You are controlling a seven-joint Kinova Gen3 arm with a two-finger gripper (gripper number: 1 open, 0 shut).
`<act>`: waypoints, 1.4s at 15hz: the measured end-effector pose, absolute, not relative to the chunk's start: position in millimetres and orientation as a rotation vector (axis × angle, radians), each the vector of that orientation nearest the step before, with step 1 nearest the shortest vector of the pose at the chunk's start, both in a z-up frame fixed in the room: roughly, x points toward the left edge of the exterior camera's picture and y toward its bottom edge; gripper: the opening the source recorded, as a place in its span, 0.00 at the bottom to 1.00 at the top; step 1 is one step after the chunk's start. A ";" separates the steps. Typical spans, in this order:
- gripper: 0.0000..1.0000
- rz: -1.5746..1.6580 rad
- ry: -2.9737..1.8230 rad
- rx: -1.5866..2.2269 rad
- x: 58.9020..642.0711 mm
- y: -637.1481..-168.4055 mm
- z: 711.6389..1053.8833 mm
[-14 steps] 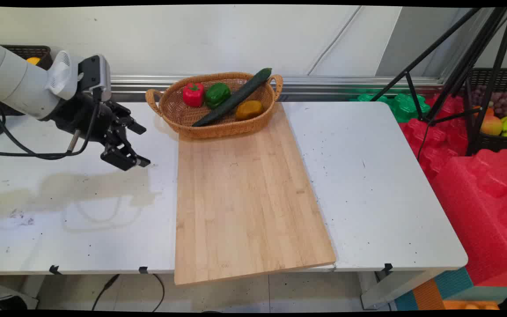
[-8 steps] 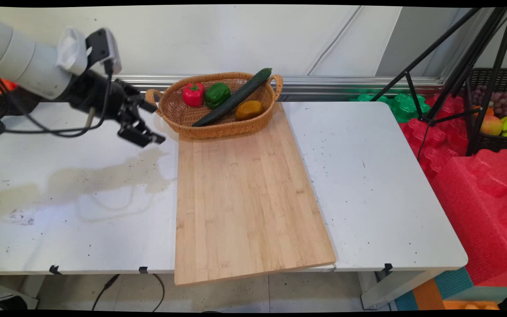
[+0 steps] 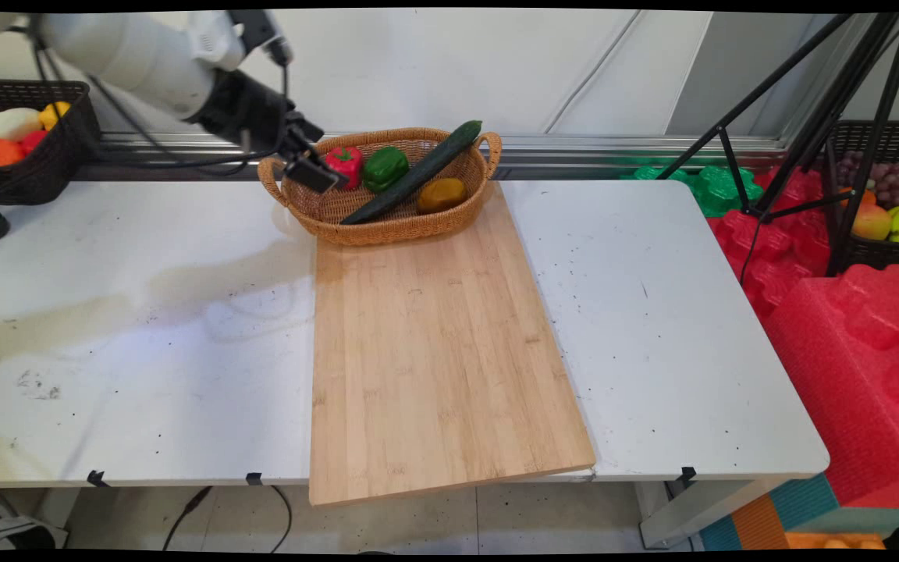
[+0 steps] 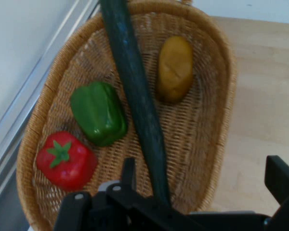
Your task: Pick up the cucumber from the vegetable basket
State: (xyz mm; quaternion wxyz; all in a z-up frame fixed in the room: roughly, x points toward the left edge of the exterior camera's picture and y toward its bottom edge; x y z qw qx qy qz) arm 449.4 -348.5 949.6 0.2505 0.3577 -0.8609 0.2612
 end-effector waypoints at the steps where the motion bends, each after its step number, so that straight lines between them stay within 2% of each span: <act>1: 1.00 0.719 -2.348 0.986 444.8 -361.6 945.8; 12: 1.00 0.688 -2.404 1.169 419.9 -467.2 878.6; 21: 1.00 0.583 -2.424 1.281 413.0 -502.5 831.5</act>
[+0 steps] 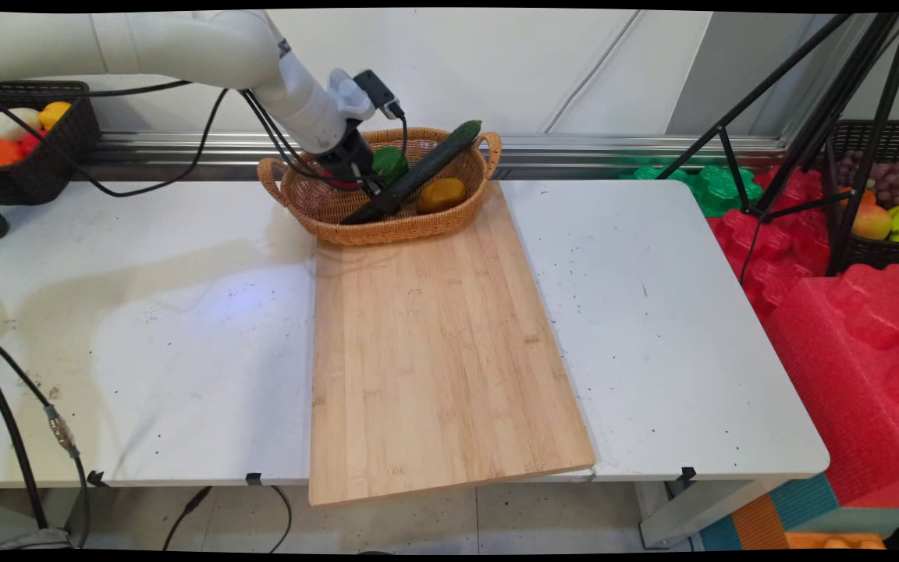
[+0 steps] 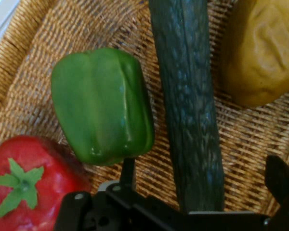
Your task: Pick up the cucumber from the vegetable basket, then place the picked object on the cutting board
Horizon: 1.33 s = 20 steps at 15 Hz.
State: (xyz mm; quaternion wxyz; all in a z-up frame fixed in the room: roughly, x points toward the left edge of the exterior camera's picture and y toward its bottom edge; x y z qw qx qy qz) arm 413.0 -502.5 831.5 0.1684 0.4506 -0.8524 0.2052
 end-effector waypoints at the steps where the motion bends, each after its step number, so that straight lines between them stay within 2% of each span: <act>1: 1.00 0.577 -2.423 1.291 412.9 -504.5 828.6; 4: 1.00 0.551 -2.416 1.329 412.6 -510.2 819.6; 5: 0.00 0.545 -2.413 1.338 412.4 -511.0 817.8; 9: 0.00 0.550 -2.398 1.352 412.3 -511.2 817.4; 13: 0.00 0.597 -2.367 1.339 411.7 -501.3 832.7; 16: 0.00 0.648 -2.337 1.317 409.5 -490.2 852.7; 20: 0.00 0.749 -2.298 1.216 401.5 -457.4 900.5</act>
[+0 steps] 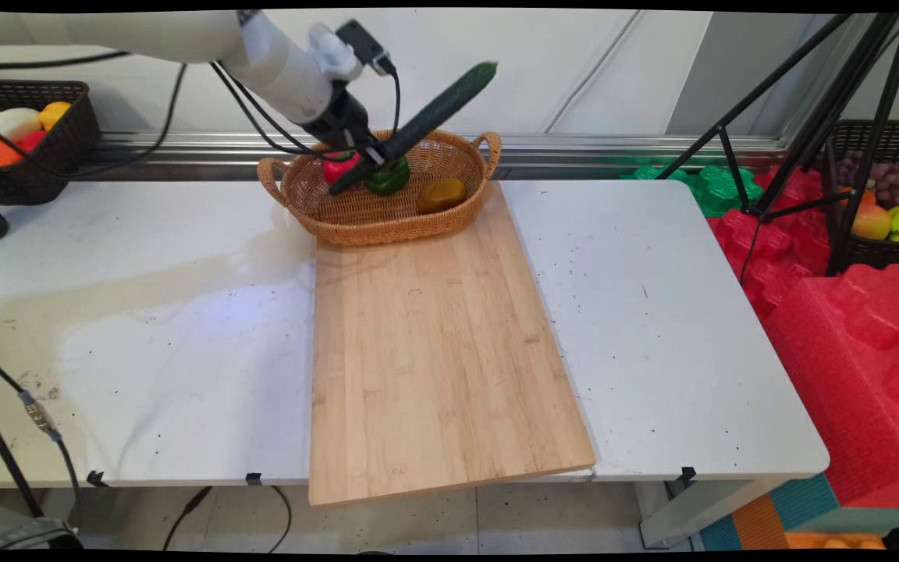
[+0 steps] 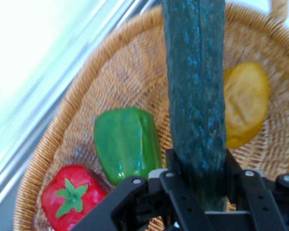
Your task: Place the picked object on the cutting board
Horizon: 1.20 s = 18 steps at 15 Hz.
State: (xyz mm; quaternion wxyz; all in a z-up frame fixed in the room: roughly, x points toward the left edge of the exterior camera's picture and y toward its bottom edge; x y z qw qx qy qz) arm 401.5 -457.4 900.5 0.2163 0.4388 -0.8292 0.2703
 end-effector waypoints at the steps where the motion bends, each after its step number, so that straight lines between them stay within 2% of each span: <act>1: 0.00 0.767 -2.293 1.185 399.1 -446.5 911.6; 4: 0.00 0.784 -2.308 1.087 392.6 -411.4 933.5; 8: 0.00 0.756 -2.385 0.935 386.4 -362.0 940.0; 13: 0.00 0.683 -2.528 0.706 375.1 -301.5 925.9; 18: 0.00 0.614 -2.638 0.533 360.3 -263.5 903.5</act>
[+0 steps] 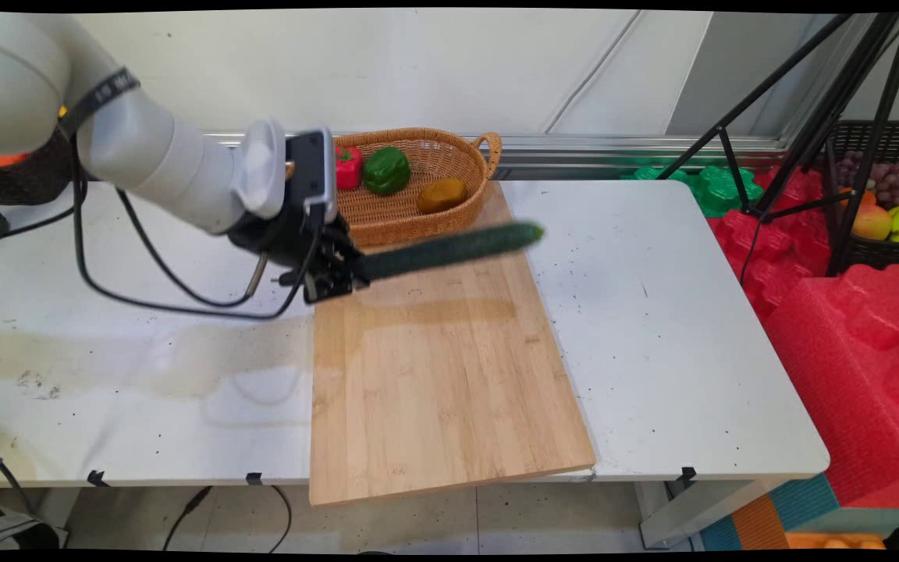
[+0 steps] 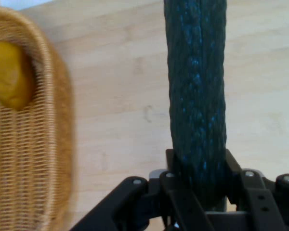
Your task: Place the picked object on the cutting board
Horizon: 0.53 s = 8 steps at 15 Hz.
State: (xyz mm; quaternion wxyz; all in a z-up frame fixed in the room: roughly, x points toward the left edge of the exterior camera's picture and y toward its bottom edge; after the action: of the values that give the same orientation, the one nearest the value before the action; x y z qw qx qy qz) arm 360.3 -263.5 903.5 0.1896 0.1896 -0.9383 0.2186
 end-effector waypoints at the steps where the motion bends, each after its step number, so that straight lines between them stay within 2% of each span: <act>1: 0.00 0.600 -2.660 0.499 356.1 -257.8 897.7; 8: 0.00 0.524 -2.778 0.327 329.0 -249.7 857.4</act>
State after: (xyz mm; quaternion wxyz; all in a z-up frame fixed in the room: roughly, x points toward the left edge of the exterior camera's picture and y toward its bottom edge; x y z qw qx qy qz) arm 329.0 -249.7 857.4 0.1472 0.1137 -0.9655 0.1820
